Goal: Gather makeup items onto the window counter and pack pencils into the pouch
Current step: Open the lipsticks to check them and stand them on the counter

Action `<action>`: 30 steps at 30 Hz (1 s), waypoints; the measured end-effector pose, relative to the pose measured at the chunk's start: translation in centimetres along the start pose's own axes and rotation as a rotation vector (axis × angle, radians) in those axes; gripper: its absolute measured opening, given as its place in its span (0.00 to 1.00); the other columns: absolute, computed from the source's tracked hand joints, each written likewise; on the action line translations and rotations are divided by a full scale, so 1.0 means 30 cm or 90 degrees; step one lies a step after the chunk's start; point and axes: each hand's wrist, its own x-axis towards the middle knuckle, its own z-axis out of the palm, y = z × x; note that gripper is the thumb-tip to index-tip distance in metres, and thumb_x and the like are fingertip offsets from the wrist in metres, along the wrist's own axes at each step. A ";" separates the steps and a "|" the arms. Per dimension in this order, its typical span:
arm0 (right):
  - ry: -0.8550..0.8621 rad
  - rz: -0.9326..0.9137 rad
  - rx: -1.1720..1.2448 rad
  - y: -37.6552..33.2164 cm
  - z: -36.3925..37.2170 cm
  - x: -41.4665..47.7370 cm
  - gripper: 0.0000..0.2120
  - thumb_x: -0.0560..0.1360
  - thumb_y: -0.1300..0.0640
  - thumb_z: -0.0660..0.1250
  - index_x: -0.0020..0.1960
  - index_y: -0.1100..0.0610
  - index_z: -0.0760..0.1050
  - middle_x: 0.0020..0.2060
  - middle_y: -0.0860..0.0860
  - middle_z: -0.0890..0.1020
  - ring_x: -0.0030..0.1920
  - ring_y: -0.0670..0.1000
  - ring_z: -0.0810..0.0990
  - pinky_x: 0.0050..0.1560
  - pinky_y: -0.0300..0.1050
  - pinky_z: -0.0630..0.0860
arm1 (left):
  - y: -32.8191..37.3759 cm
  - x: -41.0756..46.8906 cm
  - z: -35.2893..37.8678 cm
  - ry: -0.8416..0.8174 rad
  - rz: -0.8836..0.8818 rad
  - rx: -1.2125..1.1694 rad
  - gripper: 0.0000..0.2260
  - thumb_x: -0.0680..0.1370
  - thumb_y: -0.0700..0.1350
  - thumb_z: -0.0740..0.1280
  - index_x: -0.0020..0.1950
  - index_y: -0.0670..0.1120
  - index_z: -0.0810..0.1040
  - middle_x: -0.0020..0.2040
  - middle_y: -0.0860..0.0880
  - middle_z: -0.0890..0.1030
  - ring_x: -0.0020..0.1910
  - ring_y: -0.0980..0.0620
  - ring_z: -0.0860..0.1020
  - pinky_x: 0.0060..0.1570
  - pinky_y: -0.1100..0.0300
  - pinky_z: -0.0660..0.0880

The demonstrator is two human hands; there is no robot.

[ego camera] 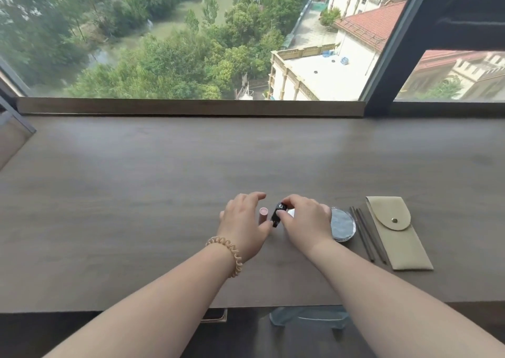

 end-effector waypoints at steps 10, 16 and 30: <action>0.136 -0.052 0.431 -0.073 -0.249 -0.039 0.04 0.72 0.50 0.69 0.46 0.47 0.79 0.42 0.44 0.83 0.46 0.43 0.81 0.52 0.49 0.77 | 0.253 0.036 -0.145 -0.042 0.048 -0.318 0.10 0.66 0.57 0.68 0.46 0.61 0.78 0.36 0.56 0.84 0.38 0.51 0.83 0.51 0.40 0.76; -0.019 -0.022 0.513 -0.042 -0.284 -0.064 0.17 0.66 0.43 0.69 0.53 0.46 0.79 0.43 0.46 0.84 0.48 0.42 0.81 0.57 0.52 0.76 | 0.302 0.041 -0.209 0.017 -0.031 -0.511 0.05 0.73 0.39 0.71 0.47 0.47 0.78 0.43 0.48 0.82 0.43 0.52 0.81 0.43 0.64 0.77; 0.210 -0.122 0.186 -0.064 -0.301 -0.056 0.08 0.68 0.42 0.71 0.39 0.46 0.78 0.34 0.40 0.80 0.47 0.46 0.77 0.64 0.58 0.61 | 0.371 0.014 -0.203 0.107 -0.121 -0.627 0.03 0.74 0.40 0.71 0.43 0.43 0.78 0.37 0.47 0.81 0.39 0.50 0.80 0.43 0.60 0.77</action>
